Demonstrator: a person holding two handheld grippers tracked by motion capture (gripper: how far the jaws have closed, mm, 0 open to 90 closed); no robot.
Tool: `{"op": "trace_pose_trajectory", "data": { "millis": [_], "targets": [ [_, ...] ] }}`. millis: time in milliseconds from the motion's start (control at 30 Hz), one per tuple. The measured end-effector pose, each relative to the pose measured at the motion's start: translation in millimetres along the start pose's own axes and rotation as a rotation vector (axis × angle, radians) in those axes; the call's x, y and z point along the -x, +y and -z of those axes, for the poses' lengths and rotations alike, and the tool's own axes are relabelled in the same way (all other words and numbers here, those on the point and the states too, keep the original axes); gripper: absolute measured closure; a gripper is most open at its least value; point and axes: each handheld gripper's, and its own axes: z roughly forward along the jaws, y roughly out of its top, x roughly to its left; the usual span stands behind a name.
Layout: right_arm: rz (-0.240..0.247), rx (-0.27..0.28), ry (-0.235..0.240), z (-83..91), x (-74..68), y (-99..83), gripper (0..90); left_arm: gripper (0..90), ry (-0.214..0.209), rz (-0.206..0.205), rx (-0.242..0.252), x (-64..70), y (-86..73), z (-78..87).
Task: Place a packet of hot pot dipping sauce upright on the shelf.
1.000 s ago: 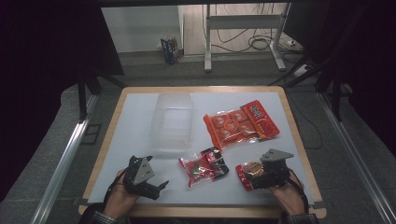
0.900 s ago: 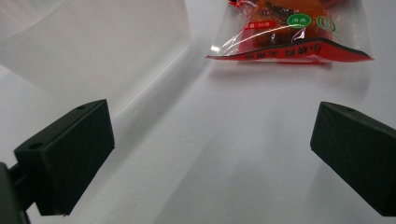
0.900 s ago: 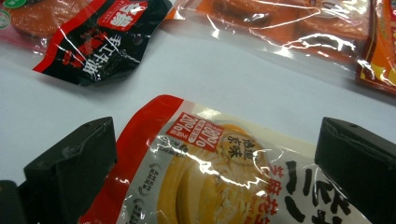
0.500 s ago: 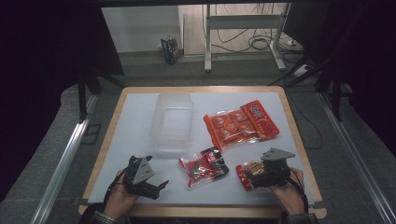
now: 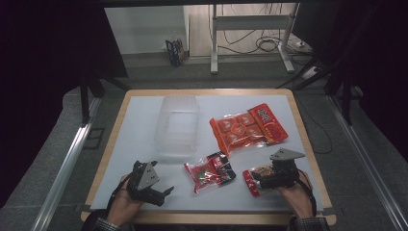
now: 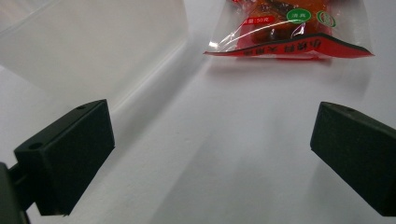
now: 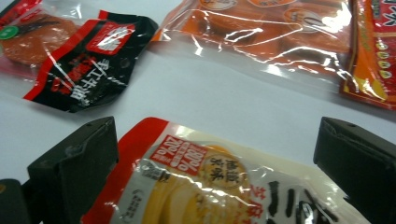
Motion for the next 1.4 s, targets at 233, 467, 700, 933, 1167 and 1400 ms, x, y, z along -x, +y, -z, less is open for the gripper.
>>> {"op": "trace_pose_trajectory", "data": {
  "millis": [233,467,700,933,1167,1400],
  "targets": [
    [-0.011,-0.009,-0.021,-1.1,8.0,2.8,0.0,0.0,-0.002,-0.006,-0.005,1.0,0.2,-1.1],
    [-0.056,0.027,-0.068,0.2,23.5,5.2,0.1,0.0,0.006,-0.006,-0.007,0.8,0.2,-0.8],
    [-0.095,0.030,-0.121,-2.4,40.1,5.6,0.0,0.0,0.008,-0.003,-0.010,0.7,0.1,-1.4],
    [-0.143,-0.010,-0.135,-9.2,63.7,6.0,0.0,0.0,0.010,-0.001,-0.015,0.4,-0.3,-1.8],
    [-0.162,-0.076,-0.135,-15.6,82.7,5.1,3.7,0.0,0.005,-0.003,-0.022,0.8,-0.5,-3.0],
    [-0.182,-0.098,-0.124,-24.0,98.5,6.7,5.0,0.0,0.005,-0.008,-0.029,0.4,-0.8,-3.2]
  ]
}}
